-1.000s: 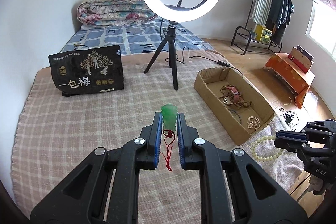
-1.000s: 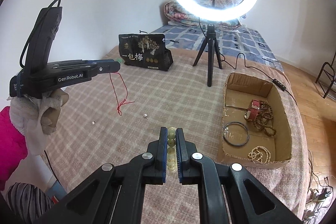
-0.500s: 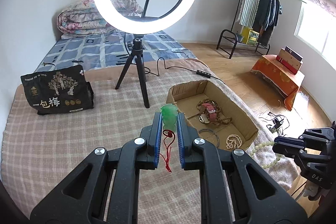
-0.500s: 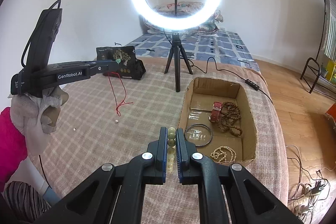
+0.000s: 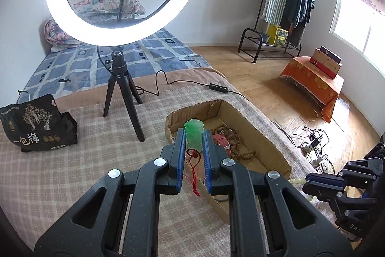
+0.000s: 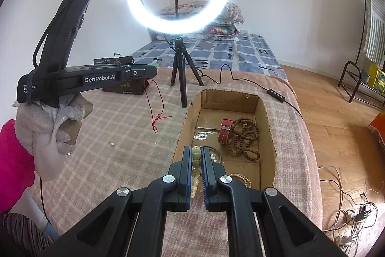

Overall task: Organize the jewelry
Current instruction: 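Carry the pendant and cream bracelet over the cardboard box with both tools, then open the left tool over the box while the right tool releases the bracelet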

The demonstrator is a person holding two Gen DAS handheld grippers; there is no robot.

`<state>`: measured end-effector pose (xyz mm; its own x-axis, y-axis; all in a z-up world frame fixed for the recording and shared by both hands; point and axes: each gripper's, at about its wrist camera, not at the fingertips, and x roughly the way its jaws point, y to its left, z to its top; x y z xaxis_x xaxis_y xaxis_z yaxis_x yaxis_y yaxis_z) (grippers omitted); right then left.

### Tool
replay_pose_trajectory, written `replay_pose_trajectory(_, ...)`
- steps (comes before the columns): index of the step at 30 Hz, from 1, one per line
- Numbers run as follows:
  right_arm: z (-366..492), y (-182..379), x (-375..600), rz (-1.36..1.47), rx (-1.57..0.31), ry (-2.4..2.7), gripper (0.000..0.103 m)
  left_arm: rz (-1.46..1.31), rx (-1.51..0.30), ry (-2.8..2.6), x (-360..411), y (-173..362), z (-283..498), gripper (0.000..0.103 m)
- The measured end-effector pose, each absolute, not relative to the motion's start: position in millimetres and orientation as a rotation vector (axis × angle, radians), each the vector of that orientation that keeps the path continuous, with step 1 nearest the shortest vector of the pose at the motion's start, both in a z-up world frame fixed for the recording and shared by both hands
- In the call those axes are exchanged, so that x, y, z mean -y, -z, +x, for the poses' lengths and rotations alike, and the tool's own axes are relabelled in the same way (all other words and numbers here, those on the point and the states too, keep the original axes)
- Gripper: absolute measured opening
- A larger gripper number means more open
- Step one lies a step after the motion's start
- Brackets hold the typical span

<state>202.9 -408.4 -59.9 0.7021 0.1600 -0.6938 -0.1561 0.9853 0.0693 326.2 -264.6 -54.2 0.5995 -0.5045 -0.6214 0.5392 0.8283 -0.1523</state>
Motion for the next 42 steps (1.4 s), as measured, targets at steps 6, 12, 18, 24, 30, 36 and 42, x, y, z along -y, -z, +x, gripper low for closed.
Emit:
replay_pose_trajectory(6, 215.4, 69.7, 422.2, 0.025, -0.782, -0.162, 0.005, 0.055, -0.713, 0.607, 285.2, 60.5, 344.9, 0.012)
replay_pose_trajectory(12, 228.9, 83.6, 433.8, 0.044, -0.802, -0.158, 0.005, 0.059, -0.737, 0.600, 299.4, 74.6, 359.0, 0.012)
replay_pose_trajectory(18, 239.5, 98.1, 443.4, 0.073, -0.824, -0.158, 0.005, 0.072, -0.752, 0.594, 310.9, 86.8, 369.0, 0.012)
replay_pose_trajectory(24, 249.3, 111.1, 453.0, 0.095, -0.846, -0.146, 0.005, 0.087, -0.765, 0.588, 320.2, 97.7, 378.8, 0.012)
replay_pose_trajectory(30, 257.0, 119.2, 460.0, 0.105, -0.861, -0.141, 0.006, 0.101, -0.768, 0.575, 325.7, 103.2, 383.8, 0.012)
replay_pose_trajectory(36, 259.4, 121.9, 462.2, 0.118, -0.856, -0.131, 0.030, 0.113, -0.773, 0.567, 328.3, 105.7, 386.2, 0.020)
replay_pose_trajectory(42, 256.0, 119.5, 457.0, 0.097, -0.837, -0.099, 0.080, 0.097, -0.753, 0.562, 323.4, 103.5, 384.5, 0.061)
